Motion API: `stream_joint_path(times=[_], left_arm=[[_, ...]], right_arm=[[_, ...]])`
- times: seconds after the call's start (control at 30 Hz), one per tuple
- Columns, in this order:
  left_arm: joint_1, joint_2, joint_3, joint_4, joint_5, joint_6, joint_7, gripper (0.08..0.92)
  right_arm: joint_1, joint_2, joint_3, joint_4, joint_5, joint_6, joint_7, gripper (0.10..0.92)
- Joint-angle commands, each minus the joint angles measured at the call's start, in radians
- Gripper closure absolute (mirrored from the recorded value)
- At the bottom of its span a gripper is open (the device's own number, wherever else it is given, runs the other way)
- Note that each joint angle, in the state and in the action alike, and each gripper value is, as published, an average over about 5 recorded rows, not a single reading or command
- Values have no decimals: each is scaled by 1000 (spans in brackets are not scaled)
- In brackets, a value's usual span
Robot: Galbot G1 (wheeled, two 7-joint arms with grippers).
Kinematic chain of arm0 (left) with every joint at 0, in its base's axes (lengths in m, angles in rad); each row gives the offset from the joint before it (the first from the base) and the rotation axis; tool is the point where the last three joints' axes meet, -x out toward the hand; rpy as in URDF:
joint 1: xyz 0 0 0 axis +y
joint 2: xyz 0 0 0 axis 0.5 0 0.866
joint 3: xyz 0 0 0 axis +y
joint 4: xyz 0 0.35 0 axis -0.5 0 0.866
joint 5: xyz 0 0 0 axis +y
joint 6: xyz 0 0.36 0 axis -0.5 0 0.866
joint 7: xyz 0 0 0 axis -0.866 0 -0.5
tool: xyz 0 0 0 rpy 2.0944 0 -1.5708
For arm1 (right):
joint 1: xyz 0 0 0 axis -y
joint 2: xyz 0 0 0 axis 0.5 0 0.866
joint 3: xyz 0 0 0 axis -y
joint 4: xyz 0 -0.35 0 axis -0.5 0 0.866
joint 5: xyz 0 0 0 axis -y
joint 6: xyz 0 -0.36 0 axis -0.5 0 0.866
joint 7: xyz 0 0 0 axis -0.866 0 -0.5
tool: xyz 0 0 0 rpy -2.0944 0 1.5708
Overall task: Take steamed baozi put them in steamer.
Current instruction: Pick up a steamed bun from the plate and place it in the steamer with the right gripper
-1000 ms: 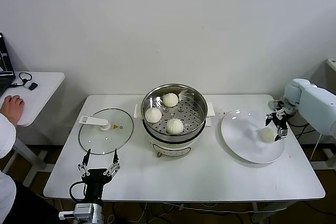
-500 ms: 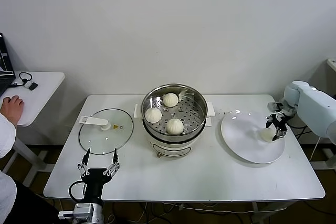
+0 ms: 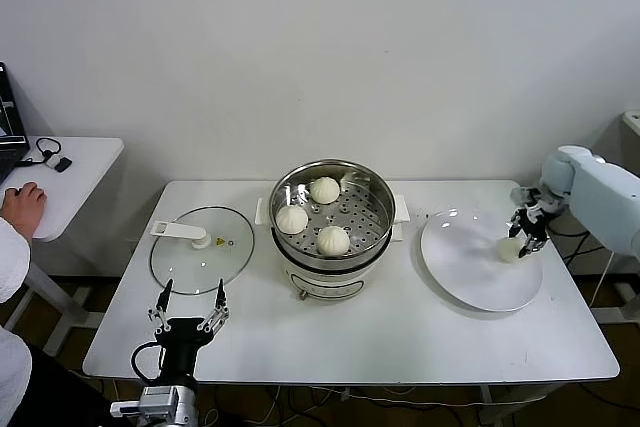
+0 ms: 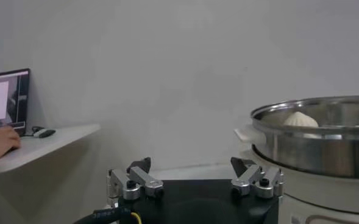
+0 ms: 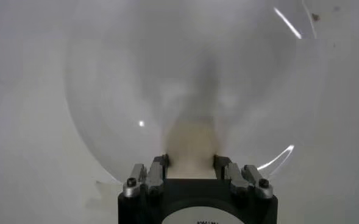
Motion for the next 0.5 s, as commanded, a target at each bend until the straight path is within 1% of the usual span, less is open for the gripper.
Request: stream_joint_path(times=[0.03,0.17,0.23,0.33,0.5], left_arm=[[-5,7,1,-10,-10,3,2,177],[-8,14,6,-18,-17,5,3,177],[-10,17,9,-23,-20,6,4,177],[-12,23,11,-32,-28,9,6,177],[-16,34,13,-47,-41,14,8,177]], right_arm=[[427,-115,-486,463,320,-130,27,499],[690,-103,-702,684,491,-215,60,499],[802,-78,-774,766,549,-242,73,503],[924,-38,-831,858,609,-271,82,518],[1028,36,-842,965,731,-328,100,532]])
